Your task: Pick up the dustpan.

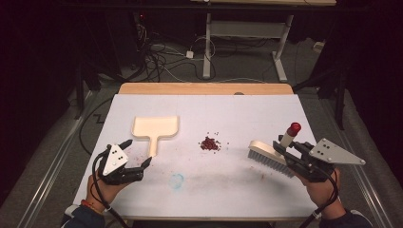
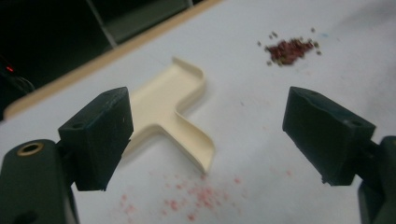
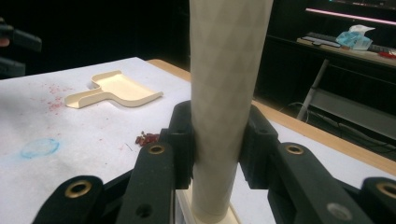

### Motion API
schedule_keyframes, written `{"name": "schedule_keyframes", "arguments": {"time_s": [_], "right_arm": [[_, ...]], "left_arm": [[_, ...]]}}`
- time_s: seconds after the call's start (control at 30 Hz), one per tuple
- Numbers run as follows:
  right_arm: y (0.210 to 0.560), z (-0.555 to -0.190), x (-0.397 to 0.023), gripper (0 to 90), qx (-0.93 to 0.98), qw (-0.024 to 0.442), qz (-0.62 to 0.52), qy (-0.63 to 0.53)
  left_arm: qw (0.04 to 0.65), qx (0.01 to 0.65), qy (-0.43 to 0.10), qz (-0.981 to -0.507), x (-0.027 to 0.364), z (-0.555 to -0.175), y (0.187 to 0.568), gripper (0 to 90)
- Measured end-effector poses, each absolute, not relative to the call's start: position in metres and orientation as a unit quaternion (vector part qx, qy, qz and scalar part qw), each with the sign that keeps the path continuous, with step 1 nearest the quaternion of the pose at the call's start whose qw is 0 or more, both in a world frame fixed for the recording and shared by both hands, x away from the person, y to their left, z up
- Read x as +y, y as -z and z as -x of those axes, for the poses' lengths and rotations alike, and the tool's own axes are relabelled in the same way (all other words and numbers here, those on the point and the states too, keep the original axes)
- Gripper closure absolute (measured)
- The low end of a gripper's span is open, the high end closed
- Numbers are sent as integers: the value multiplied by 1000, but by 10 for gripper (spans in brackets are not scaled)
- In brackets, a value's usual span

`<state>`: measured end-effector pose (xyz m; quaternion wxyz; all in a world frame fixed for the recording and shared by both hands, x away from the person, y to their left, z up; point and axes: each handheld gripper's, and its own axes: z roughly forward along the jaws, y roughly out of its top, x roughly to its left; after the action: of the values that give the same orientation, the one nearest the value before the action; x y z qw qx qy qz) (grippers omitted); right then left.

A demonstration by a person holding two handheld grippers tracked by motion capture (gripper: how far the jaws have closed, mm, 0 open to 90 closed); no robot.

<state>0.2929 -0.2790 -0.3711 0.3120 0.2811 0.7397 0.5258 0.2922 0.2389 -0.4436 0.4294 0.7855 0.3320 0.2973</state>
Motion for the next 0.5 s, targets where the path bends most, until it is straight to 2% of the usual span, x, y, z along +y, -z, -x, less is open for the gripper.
{"name": "schedule_keyframes", "arguments": {"time_s": [0.3, 0.5], "right_arm": [[374, -291, -275, 701, 750, 312, -273, -516], [377, -289, -266, 701, 761, 312, -262, -506]], "left_arm": [[374, 311, -290, -824, 239, -281, 455, 164], [371, 325, -284, -822, 242, -279, 458, 178]]}}
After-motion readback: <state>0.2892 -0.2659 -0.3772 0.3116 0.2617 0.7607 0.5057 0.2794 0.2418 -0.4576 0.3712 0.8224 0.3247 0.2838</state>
